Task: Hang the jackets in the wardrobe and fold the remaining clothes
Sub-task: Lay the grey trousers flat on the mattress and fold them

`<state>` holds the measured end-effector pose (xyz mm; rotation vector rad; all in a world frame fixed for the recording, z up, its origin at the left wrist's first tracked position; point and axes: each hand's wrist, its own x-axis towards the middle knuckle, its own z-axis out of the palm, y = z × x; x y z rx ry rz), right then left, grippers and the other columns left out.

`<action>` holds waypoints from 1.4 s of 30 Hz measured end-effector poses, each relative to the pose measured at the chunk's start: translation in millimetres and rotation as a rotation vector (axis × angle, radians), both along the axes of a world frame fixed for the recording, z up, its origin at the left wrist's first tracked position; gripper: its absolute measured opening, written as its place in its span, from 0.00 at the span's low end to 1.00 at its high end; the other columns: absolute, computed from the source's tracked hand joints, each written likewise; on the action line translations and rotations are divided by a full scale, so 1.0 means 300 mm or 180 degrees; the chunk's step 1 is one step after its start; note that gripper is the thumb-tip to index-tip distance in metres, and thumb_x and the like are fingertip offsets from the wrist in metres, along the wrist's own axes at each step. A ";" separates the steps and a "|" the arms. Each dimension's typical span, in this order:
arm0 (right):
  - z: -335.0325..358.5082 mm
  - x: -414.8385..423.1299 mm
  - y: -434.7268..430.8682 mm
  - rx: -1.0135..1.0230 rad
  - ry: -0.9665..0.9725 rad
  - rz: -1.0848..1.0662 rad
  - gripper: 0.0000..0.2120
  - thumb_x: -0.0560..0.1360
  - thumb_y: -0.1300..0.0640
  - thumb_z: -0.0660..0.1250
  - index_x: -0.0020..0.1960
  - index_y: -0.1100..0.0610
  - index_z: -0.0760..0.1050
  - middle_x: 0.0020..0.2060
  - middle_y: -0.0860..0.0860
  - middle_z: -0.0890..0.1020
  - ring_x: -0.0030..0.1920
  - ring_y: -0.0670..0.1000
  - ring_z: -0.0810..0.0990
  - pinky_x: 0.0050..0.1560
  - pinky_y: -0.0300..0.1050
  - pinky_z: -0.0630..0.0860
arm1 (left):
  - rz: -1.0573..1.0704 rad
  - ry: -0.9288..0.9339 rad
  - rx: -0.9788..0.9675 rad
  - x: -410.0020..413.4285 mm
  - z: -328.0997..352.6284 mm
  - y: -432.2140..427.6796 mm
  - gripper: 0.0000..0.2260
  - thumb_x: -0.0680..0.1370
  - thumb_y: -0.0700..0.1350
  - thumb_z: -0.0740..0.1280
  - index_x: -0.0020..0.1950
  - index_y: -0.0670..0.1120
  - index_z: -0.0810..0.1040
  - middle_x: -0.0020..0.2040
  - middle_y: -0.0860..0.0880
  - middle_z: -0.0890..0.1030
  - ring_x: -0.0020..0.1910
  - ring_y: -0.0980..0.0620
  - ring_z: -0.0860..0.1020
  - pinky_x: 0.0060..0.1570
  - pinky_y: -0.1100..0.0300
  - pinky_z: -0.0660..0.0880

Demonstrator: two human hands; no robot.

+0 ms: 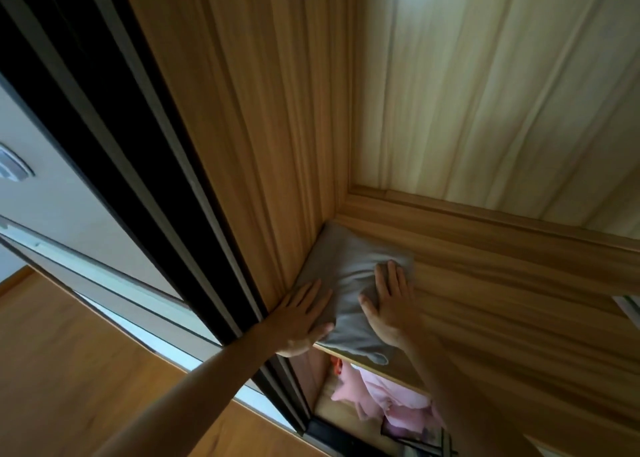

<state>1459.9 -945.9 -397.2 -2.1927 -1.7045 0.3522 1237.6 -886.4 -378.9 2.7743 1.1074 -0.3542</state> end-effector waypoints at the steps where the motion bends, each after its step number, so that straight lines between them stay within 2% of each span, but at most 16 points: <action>1: 0.006 -0.008 -0.005 -0.0009 0.0021 -0.0020 0.44 0.73 0.33 0.44 0.79 0.60 0.58 0.78 0.63 0.57 0.78 0.65 0.57 0.77 0.61 0.51 | 0.0020 -0.0026 0.0038 -0.004 0.005 -0.007 0.43 0.69 0.70 0.28 0.81 0.51 0.38 0.81 0.47 0.37 0.80 0.50 0.38 0.77 0.53 0.40; 3: 0.019 -0.024 -0.019 0.0003 -0.0023 -0.0037 0.43 0.74 0.34 0.44 0.78 0.62 0.59 0.77 0.65 0.60 0.76 0.66 0.60 0.76 0.63 0.55 | 0.0074 -0.0018 0.0132 -0.007 0.011 -0.027 0.45 0.68 0.71 0.25 0.81 0.50 0.40 0.82 0.47 0.40 0.81 0.50 0.41 0.78 0.53 0.42; 5: 0.050 -0.044 -0.045 -0.0137 -0.0137 -0.0001 0.45 0.73 0.34 0.38 0.80 0.63 0.55 0.78 0.65 0.57 0.78 0.65 0.57 0.78 0.60 0.51 | 0.0261 -0.0032 0.0198 0.000 0.025 -0.057 0.46 0.69 0.71 0.24 0.82 0.50 0.43 0.82 0.47 0.44 0.81 0.49 0.44 0.77 0.51 0.47; 7: 0.093 -0.060 -0.078 -0.0283 -0.0263 0.0000 0.46 0.72 0.36 0.34 0.80 0.62 0.54 0.79 0.63 0.56 0.78 0.63 0.55 0.78 0.56 0.48 | 0.0369 -0.0047 0.0310 0.007 0.051 -0.086 0.38 0.77 0.69 0.34 0.82 0.50 0.48 0.82 0.47 0.49 0.80 0.47 0.51 0.75 0.49 0.55; 9: 0.135 -0.077 -0.118 -0.0217 -0.0295 -0.0013 0.41 0.73 0.39 0.42 0.76 0.64 0.64 0.74 0.64 0.67 0.73 0.63 0.65 0.75 0.55 0.59 | 0.0251 -0.0014 0.0480 0.001 0.085 -0.116 0.27 0.84 0.58 0.48 0.81 0.50 0.53 0.81 0.47 0.54 0.76 0.45 0.59 0.71 0.48 0.62; 12: 0.177 -0.116 -0.188 0.0128 -0.0236 -0.0002 0.24 0.71 0.48 0.60 0.59 0.60 0.81 0.55 0.61 0.82 0.55 0.64 0.80 0.58 0.54 0.76 | 0.0224 -0.0151 0.0415 -0.033 0.136 -0.180 0.21 0.84 0.50 0.55 0.78 0.50 0.62 0.75 0.47 0.65 0.71 0.45 0.68 0.66 0.50 0.69; 15: 0.267 -0.196 -0.269 -0.0136 -0.0360 0.0099 0.15 0.75 0.50 0.64 0.56 0.57 0.82 0.53 0.57 0.84 0.54 0.60 0.82 0.56 0.48 0.76 | 0.0053 -0.0212 0.0379 -0.091 0.176 -0.278 0.18 0.84 0.48 0.57 0.73 0.48 0.68 0.71 0.47 0.71 0.67 0.45 0.74 0.61 0.51 0.74; 19: 0.307 -0.342 -0.356 -0.0325 -0.0265 0.0389 0.16 0.76 0.48 0.61 0.54 0.55 0.82 0.52 0.55 0.85 0.54 0.57 0.83 0.55 0.47 0.78 | 0.0002 -0.0532 0.0156 -0.218 0.207 -0.421 0.13 0.83 0.46 0.57 0.61 0.45 0.77 0.59 0.45 0.80 0.56 0.42 0.81 0.53 0.52 0.78; 21: 0.310 -0.444 -0.392 -0.0527 -0.0197 0.0452 0.12 0.77 0.52 0.62 0.54 0.54 0.82 0.51 0.54 0.84 0.53 0.56 0.82 0.53 0.46 0.77 | 0.0271 -0.0529 -0.0039 -0.325 0.203 -0.477 0.12 0.82 0.47 0.57 0.61 0.45 0.76 0.58 0.44 0.82 0.54 0.41 0.81 0.54 0.50 0.79; 25: 0.325 -0.704 -0.457 -0.0976 -0.0107 0.0841 0.11 0.79 0.56 0.61 0.55 0.56 0.80 0.54 0.55 0.82 0.56 0.57 0.80 0.52 0.46 0.75 | 0.0654 -0.0176 -0.0033 -0.611 0.187 -0.573 0.15 0.82 0.48 0.59 0.67 0.47 0.76 0.63 0.45 0.80 0.61 0.44 0.78 0.61 0.51 0.75; 27: 0.333 -0.858 -0.486 -0.1131 -0.0102 0.1072 0.11 0.78 0.57 0.61 0.54 0.56 0.81 0.53 0.55 0.82 0.56 0.58 0.80 0.56 0.48 0.76 | 0.0944 -0.0128 -0.0006 -0.776 0.190 -0.616 0.16 0.82 0.48 0.60 0.67 0.45 0.76 0.63 0.45 0.80 0.60 0.45 0.79 0.60 0.52 0.75; 30: 0.351 -1.092 -0.525 -0.1047 -0.0173 0.1474 0.08 0.76 0.58 0.61 0.44 0.55 0.80 0.49 0.52 0.81 0.52 0.55 0.79 0.55 0.44 0.75 | 0.1394 -0.0026 -0.0037 -1.036 0.197 -0.684 0.14 0.81 0.49 0.61 0.63 0.45 0.78 0.58 0.46 0.82 0.55 0.46 0.81 0.53 0.54 0.77; 32: 0.362 -1.244 -0.549 -0.1037 -0.0090 0.1641 0.09 0.76 0.56 0.63 0.51 0.54 0.82 0.52 0.50 0.82 0.53 0.53 0.80 0.55 0.44 0.76 | 0.1700 0.0070 -0.0123 -1.211 0.196 -0.745 0.14 0.81 0.49 0.61 0.62 0.44 0.78 0.57 0.46 0.82 0.54 0.47 0.81 0.50 0.55 0.77; 34: 0.369 -1.394 -0.576 -0.1034 -0.0098 0.1824 0.12 0.77 0.56 0.64 0.57 0.54 0.82 0.53 0.50 0.83 0.53 0.52 0.81 0.55 0.44 0.78 | 0.1987 0.0150 -0.0255 -1.380 0.189 -0.817 0.14 0.81 0.49 0.61 0.63 0.43 0.78 0.58 0.46 0.82 0.55 0.47 0.81 0.53 0.54 0.79; 38: 0.350 -1.685 -0.628 -0.1045 -0.0238 0.2331 0.10 0.78 0.54 0.66 0.57 0.54 0.81 0.53 0.51 0.84 0.51 0.53 0.82 0.55 0.47 0.79 | 0.2530 0.0304 -0.0730 -1.685 0.165 -0.979 0.15 0.82 0.50 0.61 0.63 0.42 0.79 0.58 0.48 0.82 0.55 0.48 0.81 0.56 0.53 0.79; 42: 0.313 -1.965 -0.667 -0.1181 -0.0447 0.2861 0.09 0.77 0.52 0.65 0.53 0.53 0.81 0.48 0.50 0.83 0.45 0.51 0.82 0.51 0.47 0.81 | 0.3136 0.0362 -0.1205 -1.961 0.126 -1.144 0.17 0.82 0.53 0.62 0.60 0.42 0.80 0.54 0.49 0.83 0.53 0.48 0.82 0.54 0.54 0.80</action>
